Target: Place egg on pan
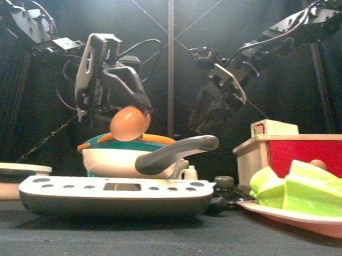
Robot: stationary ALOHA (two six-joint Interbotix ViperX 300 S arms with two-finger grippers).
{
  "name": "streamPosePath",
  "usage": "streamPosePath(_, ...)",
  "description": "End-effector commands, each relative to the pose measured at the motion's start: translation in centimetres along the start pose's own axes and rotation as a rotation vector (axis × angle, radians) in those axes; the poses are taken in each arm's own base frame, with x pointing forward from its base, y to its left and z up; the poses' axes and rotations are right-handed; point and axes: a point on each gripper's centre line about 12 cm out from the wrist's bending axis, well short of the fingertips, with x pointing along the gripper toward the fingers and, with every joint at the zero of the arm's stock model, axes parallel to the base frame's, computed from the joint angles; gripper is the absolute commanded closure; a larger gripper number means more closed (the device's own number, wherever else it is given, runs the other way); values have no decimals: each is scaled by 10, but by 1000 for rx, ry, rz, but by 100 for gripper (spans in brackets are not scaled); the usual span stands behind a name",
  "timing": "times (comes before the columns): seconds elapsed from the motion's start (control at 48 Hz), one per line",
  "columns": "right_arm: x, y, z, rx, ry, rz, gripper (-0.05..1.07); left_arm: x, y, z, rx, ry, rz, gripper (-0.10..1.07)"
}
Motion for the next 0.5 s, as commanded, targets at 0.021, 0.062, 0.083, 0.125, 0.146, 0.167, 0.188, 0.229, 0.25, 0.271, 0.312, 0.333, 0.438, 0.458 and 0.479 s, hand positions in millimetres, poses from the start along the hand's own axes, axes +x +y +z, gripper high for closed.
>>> streamPosePath(0.021, -10, -2, 12, 14, -41, 9, 14, -1, -7, 7, 8, -17, -19, 19)
streamPosePath(0.062, -10, -2, 12, 14, -41, 9, 14, 0, -5, 6, 7, -14, -15, 19)
streamPosePath(0.083, -10, -2, 13, 16, -42, 9, 14, 0, -5, 6, 7, -14, -15, 18)
streamPosePath(0.125, -10, -2, 12, 14, -41, 9, 14, 0, -4, 5, 7, -11, -9, 18)
streamPosePath(0.146, -10, -2, 13, 15, -42, 9, 14, 1, -4, 4, 7, -9, -9, 18)
streamPosePath(0.167, -10, -2, 13, 15, -42, 9, 14, 1, -4, 5, 7, -10, -8, 18)
streamPosePath(0.188, -10, -2, 12, 14, -41, 9, 14, 1, -3, 5, 6, -11, -6, 17)
streamPosePath(0.229, -10, -2, 12, 14, -41, 9, 14, 1, -2, 4, 5, -8, 0, 17)
streamPosePath(0.25, -10, -2, 13, 15, -42, 9, 14, 2, 0, 4, 3, -9, 4, 17)
streamPosePath(0.271, -9, -2, 12, 14, -39, 8, 14, 2, 0, 4, 4, -6, 8, 17)
streamPosePath(0.312, -10, -2, 12, 14, -41, 9, 14, 2, 2, 3, 3, -5, 13, 17)
streamPosePath(0.333, -10, -2, 13, 15, -42, 9, 14, 2, 3, 3, 2, -4, 16, 17)
streamPosePath(0.438, -10, -2, 13, 15, -42, 9, 14, 2, 4, 2, 2, -3, 25, 17)
streamPosePath(0.458, -10, -2, 12, 14, -41, 9, 14, 2, 5, 1, 2, -2, 26, 16)
streamPosePath(0.479, -10, -2, 12, 14, -41, 9, 14, 2, 5, 1, 2, -1, 27, 16)
